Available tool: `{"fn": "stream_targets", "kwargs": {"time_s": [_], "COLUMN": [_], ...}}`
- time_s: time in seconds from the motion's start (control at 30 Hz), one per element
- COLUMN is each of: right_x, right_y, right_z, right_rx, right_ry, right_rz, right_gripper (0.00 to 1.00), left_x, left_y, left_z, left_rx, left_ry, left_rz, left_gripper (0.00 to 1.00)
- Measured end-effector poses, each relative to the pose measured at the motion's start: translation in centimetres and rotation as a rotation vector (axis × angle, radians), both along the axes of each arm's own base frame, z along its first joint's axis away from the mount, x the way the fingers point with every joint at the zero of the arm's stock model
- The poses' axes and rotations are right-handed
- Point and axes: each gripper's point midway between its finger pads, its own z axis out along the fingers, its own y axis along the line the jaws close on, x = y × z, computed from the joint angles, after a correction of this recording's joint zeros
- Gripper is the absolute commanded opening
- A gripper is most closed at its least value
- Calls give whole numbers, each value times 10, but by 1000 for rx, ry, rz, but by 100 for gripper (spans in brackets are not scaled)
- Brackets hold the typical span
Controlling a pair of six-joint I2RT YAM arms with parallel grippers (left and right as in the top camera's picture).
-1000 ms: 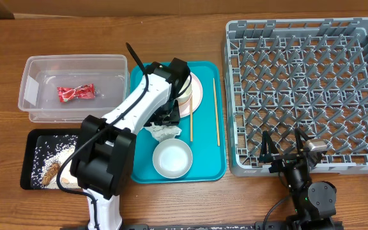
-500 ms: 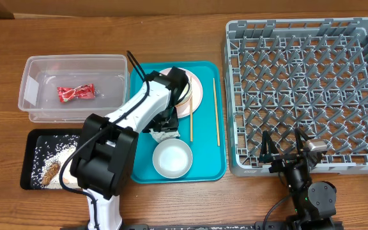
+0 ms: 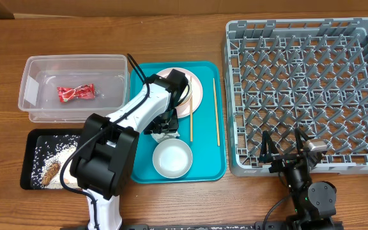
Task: Sort waste into correct bins and load items into the dishwasher
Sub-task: 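Reach the left gripper to the white tissue and pinch it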
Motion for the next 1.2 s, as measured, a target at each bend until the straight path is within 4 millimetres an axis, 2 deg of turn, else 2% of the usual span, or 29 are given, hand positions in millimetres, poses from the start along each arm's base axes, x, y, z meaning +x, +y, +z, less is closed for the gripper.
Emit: {"fn": "stream_targets", "kwargs": {"time_s": [0.33,0.6,0.77,0.87,1.03,1.2], "right_x": [0,0,0,0,0,0], "right_y": [0,0,0,0,0,0], "right_z": [0,0,0,0,0,0], "right_rx": [0,0,0,0,0,0], "right_ry": [0,-1,0,0,0,0], "right_rz": [0,0,0,0,0,0], "right_gripper": [100,100,100,100,100,100], "left_x": [1,1,1,1,0,-1], "left_y": [0,-3,-4,-4,-8,-11], "left_z": [-1,-2,-3,-3,-5,-6], "left_rx": [-5,-23,-33,-39,-65,-83], "left_ry": [6,15,10,4,2,8], "left_rz": [-55,-104,-108,-109,-112,-116], "left_gripper": [55,48,47,43,27,21]}}
